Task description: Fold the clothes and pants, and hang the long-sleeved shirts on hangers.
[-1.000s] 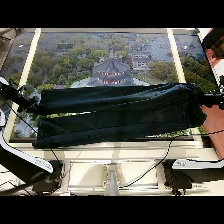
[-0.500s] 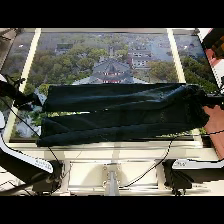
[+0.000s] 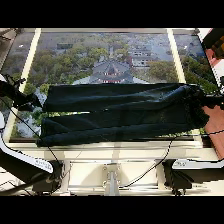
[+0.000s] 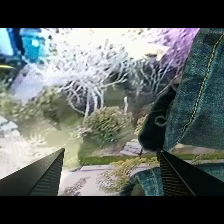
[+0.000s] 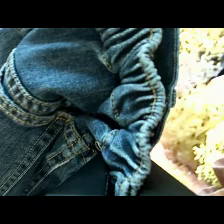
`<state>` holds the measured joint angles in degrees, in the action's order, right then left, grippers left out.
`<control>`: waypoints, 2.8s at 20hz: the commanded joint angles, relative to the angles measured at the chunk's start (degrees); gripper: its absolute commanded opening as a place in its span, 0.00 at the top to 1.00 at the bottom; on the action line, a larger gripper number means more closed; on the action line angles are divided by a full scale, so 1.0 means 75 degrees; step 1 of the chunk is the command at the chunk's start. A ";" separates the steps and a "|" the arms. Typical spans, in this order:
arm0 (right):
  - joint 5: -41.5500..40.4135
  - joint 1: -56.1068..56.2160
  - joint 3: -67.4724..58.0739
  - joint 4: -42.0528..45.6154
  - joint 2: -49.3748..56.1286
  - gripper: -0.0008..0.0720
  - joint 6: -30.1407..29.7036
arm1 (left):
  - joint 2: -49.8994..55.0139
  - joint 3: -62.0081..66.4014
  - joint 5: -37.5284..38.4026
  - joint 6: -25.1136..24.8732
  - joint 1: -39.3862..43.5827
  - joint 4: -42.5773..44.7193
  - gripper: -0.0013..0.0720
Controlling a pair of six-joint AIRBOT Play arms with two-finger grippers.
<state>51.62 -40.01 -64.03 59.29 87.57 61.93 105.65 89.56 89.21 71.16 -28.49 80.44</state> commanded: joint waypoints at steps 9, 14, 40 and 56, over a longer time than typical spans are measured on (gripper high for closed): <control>-0.1821 0.0009 -0.0003 0.0152 -0.0003 0.91 0.0425 | -0.0003 0.0000 -0.1317 0.0254 0.0015 -0.1877 0.15; -0.1466 0.0009 -0.0003 0.0143 -0.0003 0.91 0.0423 | 0.0079 0.0000 -0.3267 -0.0041 0.0434 -0.3162 0.15; -0.0740 0.0009 -0.0003 -0.0251 -0.0003 0.91 0.0420 | 0.0676 0.0058 -0.4893 -0.1958 0.1976 -0.3133 0.94; -0.1635 0.0962 -0.0207 0.1005 0.0125 0.92 0.2022 | -0.0160 0.0297 -0.9839 -0.1950 0.1993 -0.3130 0.94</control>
<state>39.86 -33.30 -64.49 60.58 87.88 70.24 104.40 91.72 19.94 56.58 -13.50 56.86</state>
